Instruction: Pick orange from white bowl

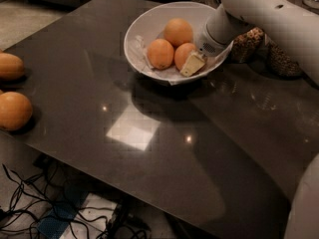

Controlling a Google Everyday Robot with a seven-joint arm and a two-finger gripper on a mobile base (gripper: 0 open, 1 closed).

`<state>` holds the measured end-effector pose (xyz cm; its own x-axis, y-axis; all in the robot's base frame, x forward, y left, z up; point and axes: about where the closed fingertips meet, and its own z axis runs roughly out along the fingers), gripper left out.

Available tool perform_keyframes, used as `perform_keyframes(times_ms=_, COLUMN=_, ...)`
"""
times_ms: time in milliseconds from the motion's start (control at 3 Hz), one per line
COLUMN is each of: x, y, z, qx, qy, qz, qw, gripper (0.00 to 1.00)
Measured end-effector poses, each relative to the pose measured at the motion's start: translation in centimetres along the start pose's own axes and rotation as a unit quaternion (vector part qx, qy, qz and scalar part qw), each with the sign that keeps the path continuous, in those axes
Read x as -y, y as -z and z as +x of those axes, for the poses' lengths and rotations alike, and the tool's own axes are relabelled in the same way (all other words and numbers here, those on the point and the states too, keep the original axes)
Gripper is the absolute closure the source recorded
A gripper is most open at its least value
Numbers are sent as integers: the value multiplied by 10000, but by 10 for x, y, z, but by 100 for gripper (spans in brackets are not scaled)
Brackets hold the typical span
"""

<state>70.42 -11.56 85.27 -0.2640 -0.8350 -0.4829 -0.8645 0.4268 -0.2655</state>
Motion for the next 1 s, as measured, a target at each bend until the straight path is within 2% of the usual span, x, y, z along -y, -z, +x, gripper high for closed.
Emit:
perform_keyframes(times_ms=333, x=0, y=0, z=0, qx=1, qy=1, qz=0, qw=10000, gripper=100)
perform_keyframes(times_ms=667, x=-3, y=10, z=-5, qx=86, qy=92, qz=-30, qw=9999, gripper=100)
perform_keyframes(times_ms=1000, x=-7, y=35, z=-11, qx=274, qy=248, qz=-37, qw=9993, gripper=100)
